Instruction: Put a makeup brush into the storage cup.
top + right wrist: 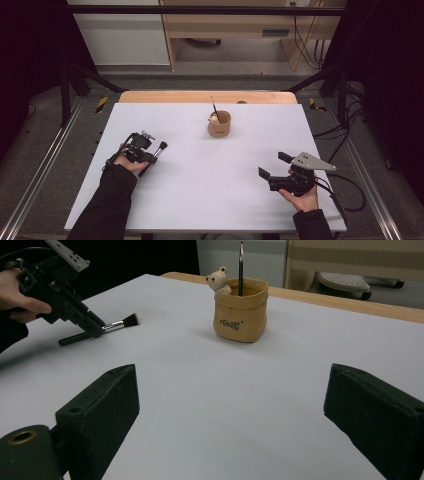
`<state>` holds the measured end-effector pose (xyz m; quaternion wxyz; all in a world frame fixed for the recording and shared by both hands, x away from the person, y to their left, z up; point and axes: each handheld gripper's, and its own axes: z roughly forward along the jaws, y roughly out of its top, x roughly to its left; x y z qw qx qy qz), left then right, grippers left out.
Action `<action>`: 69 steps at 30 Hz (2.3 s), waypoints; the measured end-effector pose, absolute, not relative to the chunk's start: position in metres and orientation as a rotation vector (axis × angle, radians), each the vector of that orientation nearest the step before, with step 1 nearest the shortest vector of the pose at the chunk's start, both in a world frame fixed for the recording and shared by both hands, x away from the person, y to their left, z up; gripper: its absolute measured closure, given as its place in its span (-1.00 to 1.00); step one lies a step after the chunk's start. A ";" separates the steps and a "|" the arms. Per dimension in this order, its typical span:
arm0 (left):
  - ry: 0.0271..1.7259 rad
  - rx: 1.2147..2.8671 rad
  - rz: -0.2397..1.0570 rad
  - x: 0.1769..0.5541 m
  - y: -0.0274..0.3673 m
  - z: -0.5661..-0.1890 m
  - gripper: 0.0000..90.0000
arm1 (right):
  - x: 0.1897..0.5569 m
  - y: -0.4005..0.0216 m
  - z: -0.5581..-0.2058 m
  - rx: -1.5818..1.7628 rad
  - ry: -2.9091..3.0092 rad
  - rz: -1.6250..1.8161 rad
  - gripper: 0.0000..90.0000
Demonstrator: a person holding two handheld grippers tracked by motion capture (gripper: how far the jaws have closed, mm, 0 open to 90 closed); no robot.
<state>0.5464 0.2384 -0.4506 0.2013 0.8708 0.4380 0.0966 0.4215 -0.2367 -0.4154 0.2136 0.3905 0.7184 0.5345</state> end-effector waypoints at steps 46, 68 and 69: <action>1.141 2.556 0.300 0.542 0.227 -0.448 0.72 | 0.422 -0.236 -0.416 1.088 1.997 1.485 -0.82; 1.049 2.565 0.337 0.538 0.221 -0.444 0.76 | 0.421 -0.237 -0.415 1.084 1.994 1.492 -0.81; 1.048 2.566 0.331 0.538 0.222 -0.445 0.76 | 0.421 -0.237 -0.415 1.083 1.993 1.492 -0.82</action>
